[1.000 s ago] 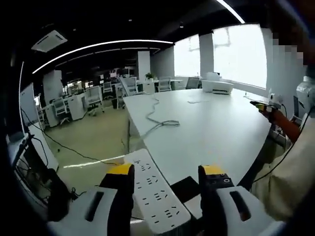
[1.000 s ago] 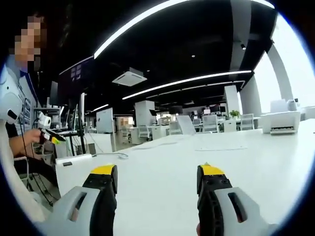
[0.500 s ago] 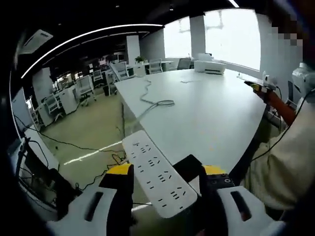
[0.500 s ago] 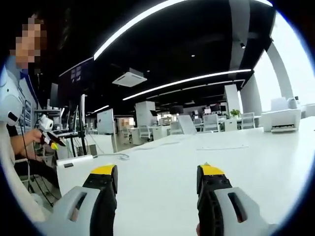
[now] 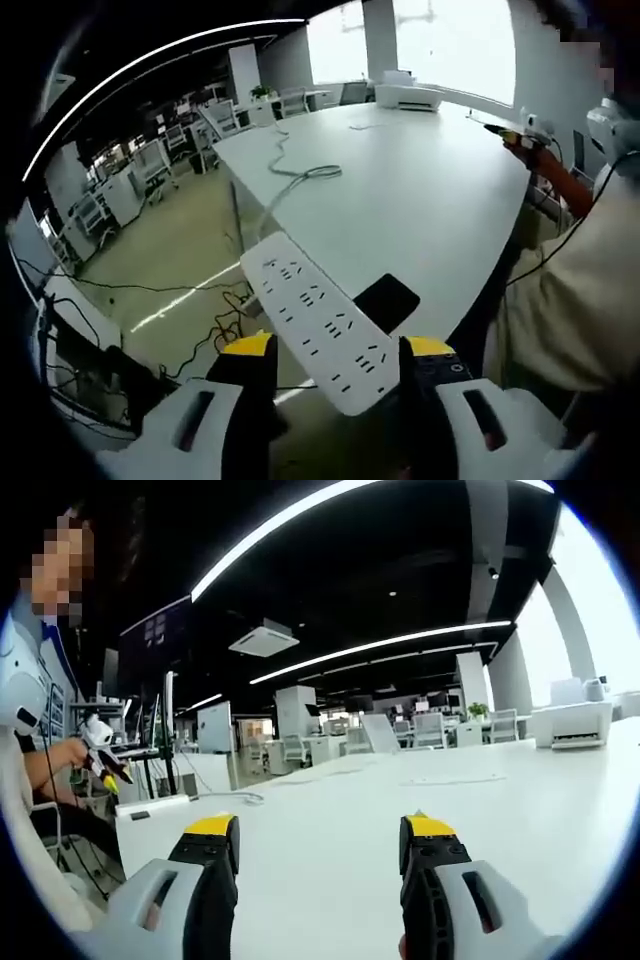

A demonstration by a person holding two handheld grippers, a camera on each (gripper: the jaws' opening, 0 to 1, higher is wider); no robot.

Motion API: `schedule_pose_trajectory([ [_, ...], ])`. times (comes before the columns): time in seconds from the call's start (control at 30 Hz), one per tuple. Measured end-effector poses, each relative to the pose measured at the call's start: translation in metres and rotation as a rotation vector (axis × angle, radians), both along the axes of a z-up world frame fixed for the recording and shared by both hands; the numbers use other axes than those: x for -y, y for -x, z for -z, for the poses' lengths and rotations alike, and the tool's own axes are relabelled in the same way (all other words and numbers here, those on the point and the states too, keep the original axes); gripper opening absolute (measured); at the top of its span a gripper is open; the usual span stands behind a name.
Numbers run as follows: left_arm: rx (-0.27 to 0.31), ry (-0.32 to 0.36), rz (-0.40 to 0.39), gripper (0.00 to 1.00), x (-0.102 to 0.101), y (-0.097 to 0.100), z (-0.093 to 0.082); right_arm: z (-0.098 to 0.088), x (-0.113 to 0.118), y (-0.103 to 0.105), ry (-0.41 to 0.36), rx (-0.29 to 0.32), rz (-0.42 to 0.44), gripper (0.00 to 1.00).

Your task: Pick up the power strip scattered on the table, fix it on the side mounting bracket of the table, and press the switch

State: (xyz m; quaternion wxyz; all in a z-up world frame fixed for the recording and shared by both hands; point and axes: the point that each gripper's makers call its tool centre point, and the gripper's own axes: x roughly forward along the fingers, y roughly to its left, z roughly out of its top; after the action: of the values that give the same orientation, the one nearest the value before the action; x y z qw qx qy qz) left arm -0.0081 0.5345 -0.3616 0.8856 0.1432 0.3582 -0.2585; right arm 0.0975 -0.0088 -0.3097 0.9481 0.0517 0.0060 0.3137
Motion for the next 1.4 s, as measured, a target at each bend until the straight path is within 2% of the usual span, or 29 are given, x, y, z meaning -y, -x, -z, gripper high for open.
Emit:
schedule_pose_trajectory([
  [0.13, -0.025, -0.013, 0.015, 0.53, 0.0, 0.002, 0.006, 0.001, 0.002, 0.0, -0.002, -0.003, 0.002, 0.6],
  [0.3, -0.056, 0.002, 0.027, 0.52, -0.001, 0.003, 0.012, 0.002, 0.002, 0.0, -0.005, -0.009, -0.002, 0.6],
  [0.43, -0.099, -0.003, 0.042, 0.52, 0.0, 0.006, 0.023, 0.001, 0.004, 0.001, -0.008, -0.007, 0.003, 0.6],
  [0.63, -0.122, -0.014, 0.065, 0.5, 0.004, 0.004, 0.029, -0.001, 0.006, 0.002, -0.018, -0.005, 0.009, 0.6],
  [0.77, -0.182, -0.005, 0.075, 0.5, 0.004, 0.006, 0.037, -0.002, 0.007, 0.002, -0.027, -0.005, 0.008, 0.6],
  [1.1, -0.249, 0.042, 0.079, 0.46, 0.006, 0.008, 0.038, -0.004, 0.007, 0.002, -0.027, -0.003, 0.007, 0.6],
  [1.4, -0.271, 0.023, 0.067, 0.45, 0.006, 0.008, 0.038, 0.001, 0.005, 0.001, -0.032, -0.019, -0.001, 0.6],
])
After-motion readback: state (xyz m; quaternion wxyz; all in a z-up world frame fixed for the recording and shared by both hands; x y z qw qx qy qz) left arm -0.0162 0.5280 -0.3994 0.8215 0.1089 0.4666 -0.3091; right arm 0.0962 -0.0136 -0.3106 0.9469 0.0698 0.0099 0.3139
